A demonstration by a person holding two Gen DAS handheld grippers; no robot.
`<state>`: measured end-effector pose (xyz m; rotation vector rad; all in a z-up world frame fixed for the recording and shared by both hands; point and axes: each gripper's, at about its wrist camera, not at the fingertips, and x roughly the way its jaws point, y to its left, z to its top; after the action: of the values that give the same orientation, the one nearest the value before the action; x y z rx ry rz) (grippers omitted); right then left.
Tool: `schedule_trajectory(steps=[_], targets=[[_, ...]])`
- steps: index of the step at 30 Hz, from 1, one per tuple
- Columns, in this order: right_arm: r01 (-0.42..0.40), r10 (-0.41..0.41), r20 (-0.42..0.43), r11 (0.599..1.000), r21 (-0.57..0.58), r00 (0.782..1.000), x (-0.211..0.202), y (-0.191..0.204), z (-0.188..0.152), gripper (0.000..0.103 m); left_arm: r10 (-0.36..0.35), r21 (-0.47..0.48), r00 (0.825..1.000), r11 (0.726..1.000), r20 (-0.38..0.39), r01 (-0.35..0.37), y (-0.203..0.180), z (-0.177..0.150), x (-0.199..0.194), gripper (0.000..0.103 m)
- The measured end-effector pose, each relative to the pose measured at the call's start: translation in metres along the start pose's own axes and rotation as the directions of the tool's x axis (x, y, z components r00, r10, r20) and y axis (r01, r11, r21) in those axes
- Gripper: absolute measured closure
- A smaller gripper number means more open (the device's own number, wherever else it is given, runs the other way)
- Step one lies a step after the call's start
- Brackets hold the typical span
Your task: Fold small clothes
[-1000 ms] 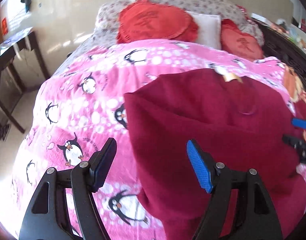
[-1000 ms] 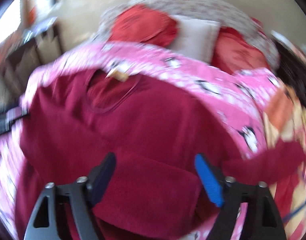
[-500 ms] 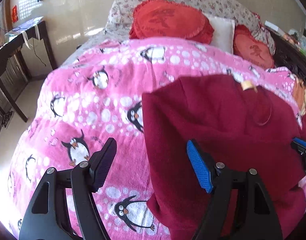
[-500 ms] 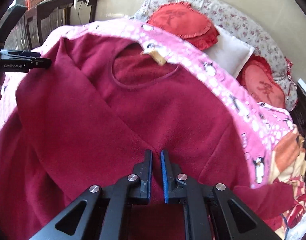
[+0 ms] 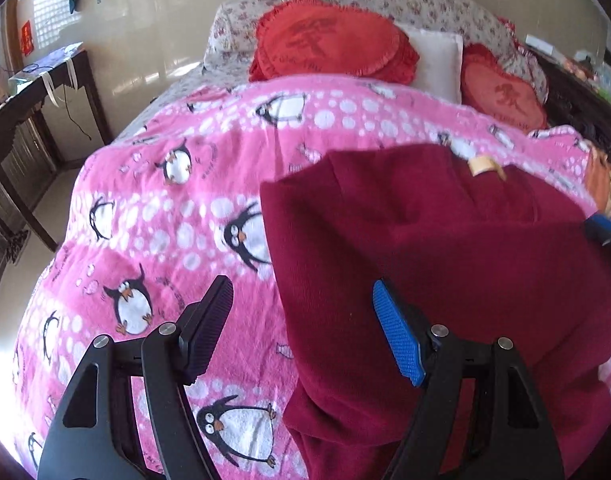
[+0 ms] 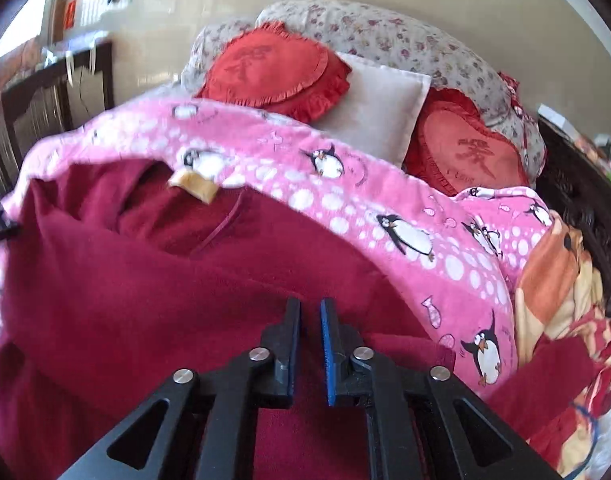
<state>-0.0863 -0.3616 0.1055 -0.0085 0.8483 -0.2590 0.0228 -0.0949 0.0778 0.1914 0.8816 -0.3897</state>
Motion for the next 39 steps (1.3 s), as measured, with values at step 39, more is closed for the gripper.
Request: schedule_trajectory(steps=[39], targets=[[-0.058,0.085,-0.117,0.973,0.222,0.989,-0.020,-0.019,-0.062,0.057,0.016,0.002,0.997,1.000,-0.076,-0.016,-0.031,-0.035,-0.008,0.030]])
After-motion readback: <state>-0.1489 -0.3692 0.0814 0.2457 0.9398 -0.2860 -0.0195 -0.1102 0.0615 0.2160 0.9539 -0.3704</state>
